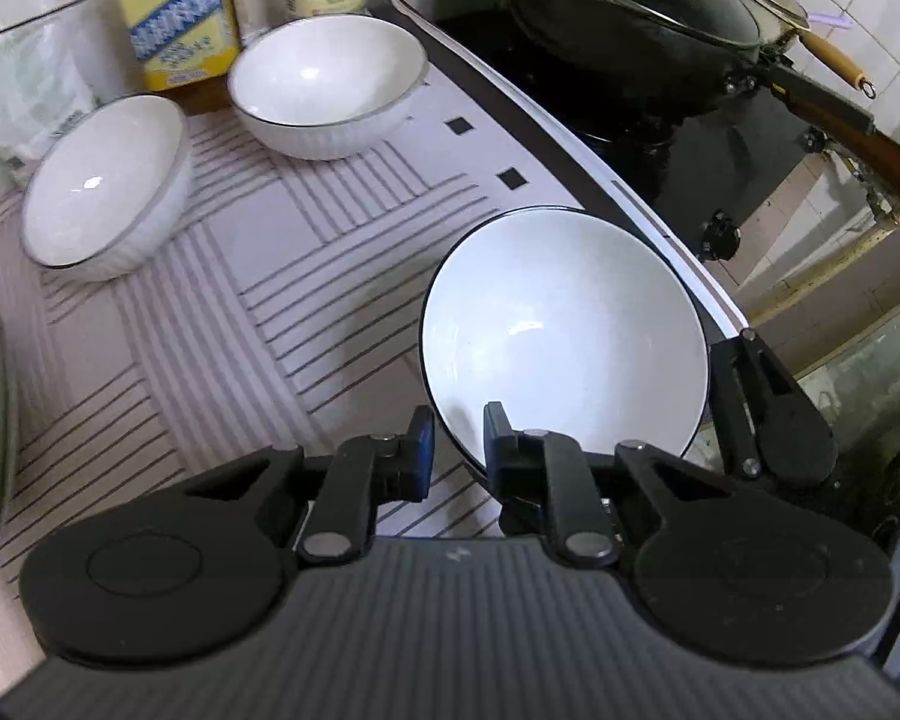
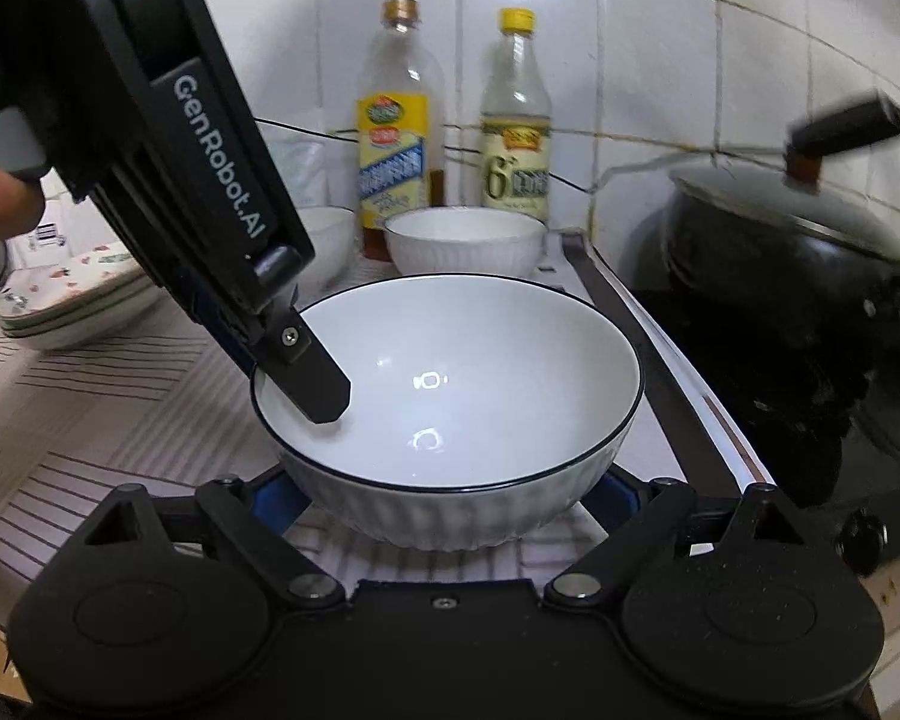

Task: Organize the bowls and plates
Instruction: 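Close both grippers on the rim of the white bowl, then carry the white bowl beside the plate stack, lower it, open both grippers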

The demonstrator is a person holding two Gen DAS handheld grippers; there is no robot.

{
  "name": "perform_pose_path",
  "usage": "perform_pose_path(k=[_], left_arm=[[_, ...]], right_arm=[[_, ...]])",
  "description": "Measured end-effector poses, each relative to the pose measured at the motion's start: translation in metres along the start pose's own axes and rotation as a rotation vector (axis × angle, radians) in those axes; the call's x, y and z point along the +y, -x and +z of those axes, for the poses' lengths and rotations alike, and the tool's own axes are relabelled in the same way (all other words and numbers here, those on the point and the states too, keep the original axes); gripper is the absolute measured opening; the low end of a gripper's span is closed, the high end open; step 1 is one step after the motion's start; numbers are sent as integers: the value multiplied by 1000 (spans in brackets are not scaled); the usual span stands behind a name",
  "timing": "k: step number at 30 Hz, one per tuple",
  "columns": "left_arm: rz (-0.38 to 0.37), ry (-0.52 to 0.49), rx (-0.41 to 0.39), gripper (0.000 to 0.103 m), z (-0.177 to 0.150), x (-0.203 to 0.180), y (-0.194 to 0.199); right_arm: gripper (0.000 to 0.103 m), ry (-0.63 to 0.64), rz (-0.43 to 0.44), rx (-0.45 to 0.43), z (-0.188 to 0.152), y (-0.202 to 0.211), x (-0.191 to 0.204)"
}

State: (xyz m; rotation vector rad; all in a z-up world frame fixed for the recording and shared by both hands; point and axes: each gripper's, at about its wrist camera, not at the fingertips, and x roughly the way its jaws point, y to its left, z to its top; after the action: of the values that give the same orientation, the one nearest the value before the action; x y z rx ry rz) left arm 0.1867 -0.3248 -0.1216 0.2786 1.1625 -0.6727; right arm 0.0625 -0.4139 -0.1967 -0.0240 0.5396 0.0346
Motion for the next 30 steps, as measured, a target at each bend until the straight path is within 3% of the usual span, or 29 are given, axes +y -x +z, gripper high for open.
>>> perform_pose_path(k=[5, 20, 30], left_arm=[[25, 27, -47, 16, -10, 23, 25], [120, 326, -35, 16, -68, 125, 58], [141, 412, -23, 16, -81, 156, 44]], right_arm=[[95, 55, 65, -21, 19, -4, 20], [95, 282, 346, -19, 41, -39, 110], [95, 346, 393, 44, 45, -72, 133]])
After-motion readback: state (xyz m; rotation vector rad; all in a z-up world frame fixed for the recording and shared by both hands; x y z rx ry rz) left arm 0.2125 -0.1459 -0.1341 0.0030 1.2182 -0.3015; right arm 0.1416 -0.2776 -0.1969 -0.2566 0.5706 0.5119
